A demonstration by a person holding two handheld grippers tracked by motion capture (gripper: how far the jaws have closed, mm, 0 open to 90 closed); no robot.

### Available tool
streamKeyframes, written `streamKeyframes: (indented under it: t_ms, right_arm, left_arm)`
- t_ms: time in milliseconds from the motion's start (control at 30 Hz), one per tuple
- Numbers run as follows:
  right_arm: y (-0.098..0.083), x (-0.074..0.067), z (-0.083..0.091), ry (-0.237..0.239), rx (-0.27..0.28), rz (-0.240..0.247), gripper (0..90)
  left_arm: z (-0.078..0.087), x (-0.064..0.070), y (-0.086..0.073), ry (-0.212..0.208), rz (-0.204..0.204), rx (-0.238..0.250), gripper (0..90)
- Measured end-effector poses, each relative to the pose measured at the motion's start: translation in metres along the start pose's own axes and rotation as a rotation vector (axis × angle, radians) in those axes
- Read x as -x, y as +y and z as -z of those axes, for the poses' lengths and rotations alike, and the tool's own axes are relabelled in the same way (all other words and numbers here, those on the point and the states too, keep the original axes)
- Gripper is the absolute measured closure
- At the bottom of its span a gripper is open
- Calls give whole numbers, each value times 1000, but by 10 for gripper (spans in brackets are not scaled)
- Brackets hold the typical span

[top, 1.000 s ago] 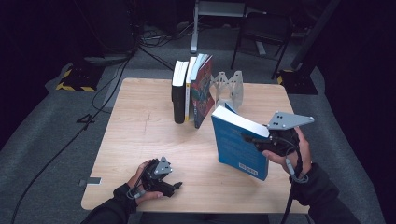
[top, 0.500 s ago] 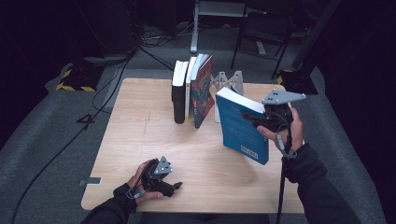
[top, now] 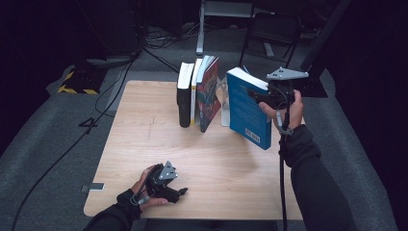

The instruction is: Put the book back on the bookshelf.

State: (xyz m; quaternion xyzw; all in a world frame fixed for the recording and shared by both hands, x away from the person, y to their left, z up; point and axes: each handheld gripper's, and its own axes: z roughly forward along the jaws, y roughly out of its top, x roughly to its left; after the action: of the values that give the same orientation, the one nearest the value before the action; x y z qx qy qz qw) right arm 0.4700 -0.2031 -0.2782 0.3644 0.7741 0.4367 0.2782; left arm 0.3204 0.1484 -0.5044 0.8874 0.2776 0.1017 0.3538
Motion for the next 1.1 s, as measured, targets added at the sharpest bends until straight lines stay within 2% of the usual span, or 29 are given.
streamKeyframes:
  t_ms: [233,400,533,733,933,1100]
  right_arm:
    - [11,10,-23,-31,2,-29,596]
    - [16,13,-31,-49,14,-46,596]
    - [21,17,-37,-46,13,-71,596]
    - [28,16,-45,-69,33,-69,596]
    - [36,13,-69,-113,22,-62,595]
    - [37,17,-83,-145,32,-80,594]
  left_arm:
    - [0,0,0,0,-1,1,134]
    - [0,0,0,-2,-1,3,136]
    - [0,0,0,-3,-1,2,135]
    - [0,0,0,-5,-4,1,135]
    - [0,-1,0,-6,-11,4,136]
    - [0,-1,0,-8,-19,2,136]
